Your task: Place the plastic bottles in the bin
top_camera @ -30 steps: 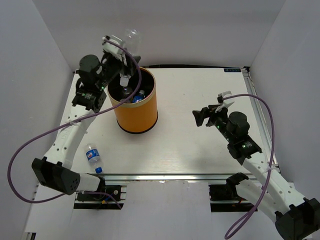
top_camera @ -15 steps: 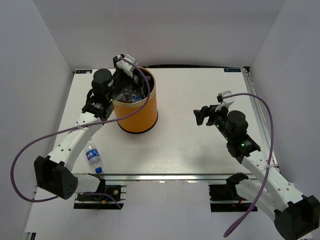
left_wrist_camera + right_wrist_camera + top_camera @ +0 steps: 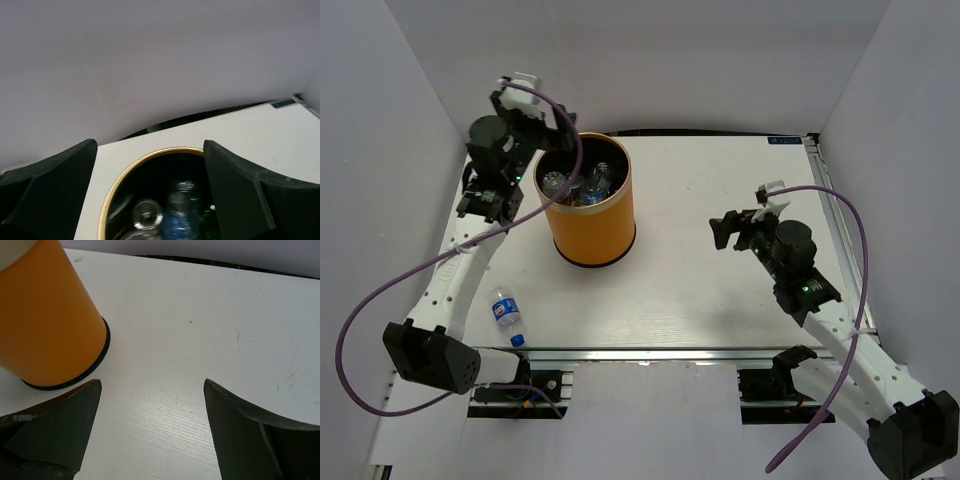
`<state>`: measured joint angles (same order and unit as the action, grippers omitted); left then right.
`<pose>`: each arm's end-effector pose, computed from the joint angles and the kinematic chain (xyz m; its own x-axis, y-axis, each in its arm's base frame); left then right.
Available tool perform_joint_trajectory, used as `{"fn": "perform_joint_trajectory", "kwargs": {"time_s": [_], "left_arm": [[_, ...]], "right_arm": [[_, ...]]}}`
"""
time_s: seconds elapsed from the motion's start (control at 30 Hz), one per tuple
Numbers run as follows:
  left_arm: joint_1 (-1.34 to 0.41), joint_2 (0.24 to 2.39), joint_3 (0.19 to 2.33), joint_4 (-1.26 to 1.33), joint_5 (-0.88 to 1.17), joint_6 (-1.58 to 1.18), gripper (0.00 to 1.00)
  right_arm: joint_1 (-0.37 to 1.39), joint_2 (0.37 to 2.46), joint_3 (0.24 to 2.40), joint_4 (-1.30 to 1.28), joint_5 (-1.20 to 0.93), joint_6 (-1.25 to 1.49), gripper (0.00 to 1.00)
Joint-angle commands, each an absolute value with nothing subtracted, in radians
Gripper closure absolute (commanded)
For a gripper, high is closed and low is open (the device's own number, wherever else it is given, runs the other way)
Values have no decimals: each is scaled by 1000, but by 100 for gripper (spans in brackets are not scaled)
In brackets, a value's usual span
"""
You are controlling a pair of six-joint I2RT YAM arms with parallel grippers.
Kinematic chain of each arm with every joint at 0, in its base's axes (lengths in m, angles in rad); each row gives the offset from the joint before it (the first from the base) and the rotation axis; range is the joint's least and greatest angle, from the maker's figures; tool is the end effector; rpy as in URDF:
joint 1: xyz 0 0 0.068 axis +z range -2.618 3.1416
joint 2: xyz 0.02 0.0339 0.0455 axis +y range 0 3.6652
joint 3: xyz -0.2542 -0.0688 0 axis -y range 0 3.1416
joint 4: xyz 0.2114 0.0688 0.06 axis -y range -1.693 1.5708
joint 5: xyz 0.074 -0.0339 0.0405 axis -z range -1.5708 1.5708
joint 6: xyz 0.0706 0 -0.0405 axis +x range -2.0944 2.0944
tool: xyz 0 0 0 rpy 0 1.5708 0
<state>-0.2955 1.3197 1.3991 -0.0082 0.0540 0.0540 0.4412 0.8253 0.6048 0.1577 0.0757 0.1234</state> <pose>0.2925 -0.0930 0.4466 0.0864 0.0300 -0.9958 0.3381 0.9393 0.0577 0.1932 0.0853 0.3035 -0.1003 0.0884 -0.9910 -0.3478 0.9301 0.1181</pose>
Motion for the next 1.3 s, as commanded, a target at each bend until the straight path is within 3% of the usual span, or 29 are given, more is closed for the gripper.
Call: {"fn": "perform_joint_trajectory", "kwargs": {"time_s": [0.0,0.2,0.5,0.87,1.27], "left_arm": [[-137,1292,1427,-61,100,-83,2],[-31,1353,1431,-83,144,-156,2],[178,1396,1266,-14,170,-411,2],[187,1281,901,126,156,-456,2],[189,1267,893,86,118,-445,2]], "right_arm": [[434,831,607,172,90,121,11],[430,841,623,144,94,121,11],[428,793,624,107,166,110,11],[428,880,649,83,221,135,11],[428,841,604,153,190,133,11]]}}
